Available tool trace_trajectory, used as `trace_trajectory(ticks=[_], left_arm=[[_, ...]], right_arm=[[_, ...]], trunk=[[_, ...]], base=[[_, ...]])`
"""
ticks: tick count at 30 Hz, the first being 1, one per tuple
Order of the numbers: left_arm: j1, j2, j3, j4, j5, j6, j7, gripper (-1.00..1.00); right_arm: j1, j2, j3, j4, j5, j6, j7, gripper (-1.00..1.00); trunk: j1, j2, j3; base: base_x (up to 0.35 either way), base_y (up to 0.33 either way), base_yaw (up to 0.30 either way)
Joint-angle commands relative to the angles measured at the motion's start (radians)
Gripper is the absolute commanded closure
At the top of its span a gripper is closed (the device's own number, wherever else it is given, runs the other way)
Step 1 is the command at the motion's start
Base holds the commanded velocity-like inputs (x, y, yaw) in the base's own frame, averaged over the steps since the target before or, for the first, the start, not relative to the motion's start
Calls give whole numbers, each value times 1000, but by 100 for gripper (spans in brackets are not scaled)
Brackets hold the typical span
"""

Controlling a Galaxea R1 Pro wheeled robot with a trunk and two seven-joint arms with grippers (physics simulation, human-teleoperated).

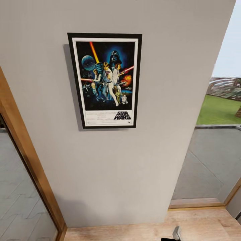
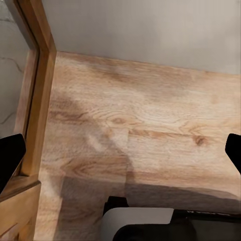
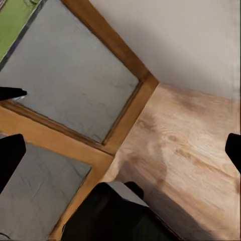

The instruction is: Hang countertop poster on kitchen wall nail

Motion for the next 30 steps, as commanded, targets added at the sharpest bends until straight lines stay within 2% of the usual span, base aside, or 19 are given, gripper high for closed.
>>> trace_trajectory(ticks=[1,8,9,11,12,14,15,17,19,22,25,29,30], left_arm=[[0,-1,2,0,6,1,-5,-100],[0,-2,2,0,6,2,-3,-100],[0,-2,2,0,5,3,-2,-100],[0,-3,2,1,5,3,-2,-100],[0,-4,2,1,4,3,-1,-100],[0,-4,2,1,4,2,-1,-100],[0,-4,2,1,3,2,-1,-100],[0,-5,2,1,2,3,-1,-100],[0,-5,2,1,1,3,-1,-100],[0,-5,3,2,0,3,-1,-100],[0,-5,4,3,0,3,0,-100],[0,-5,5,3,-1,3,0,-100],[0,-5,5,3,-1,1,0,-100]], right_arm=[[-1,0,9,33,-7,-10,-29,-100],[-2,5,13,132,-7,-15,-143,-100],[-1,9,13,169,-7,-16,-200,-100],[-1,15,13,202,-7,-18,-254,-100],[-1,23,14,234,-7,-26,-307,-100],[-1,31,14,260,-7,-33,-353,-100],[-1,42,14,286,-7,-40,-410,-100],[-1,52,14,306,-7,-44,-464,-100],[-1,68,14,332,-8,-48,-583,-100],[-1,83,14,351,-9,-49,-675,-100],[-1,112,13,377,-11,-50,-832,-100],[-2,133,12,393,-11,-49,-935,-100],[-1,140,10,425,-11,-49,-971,-100]], trunk=[[1,-1,1],[1,-1,12],[1,-1,14],[1,-1,17],[1,-1,19],[1,-1,22],[1,-1,24],[1,-1,27],[1,-1,31],[1,-1,35],[1,-1,37],[1,-1,38],[1,-1,38]], base=[[0,0,0],[0,0,0],[0,0,0],[0,0,0],[0,0,0],[0,0,0],[0,0,0],[0,0,0],[0,0,0],[0,0,0],[0,0,0],[0,0,0],[0,0,0]])
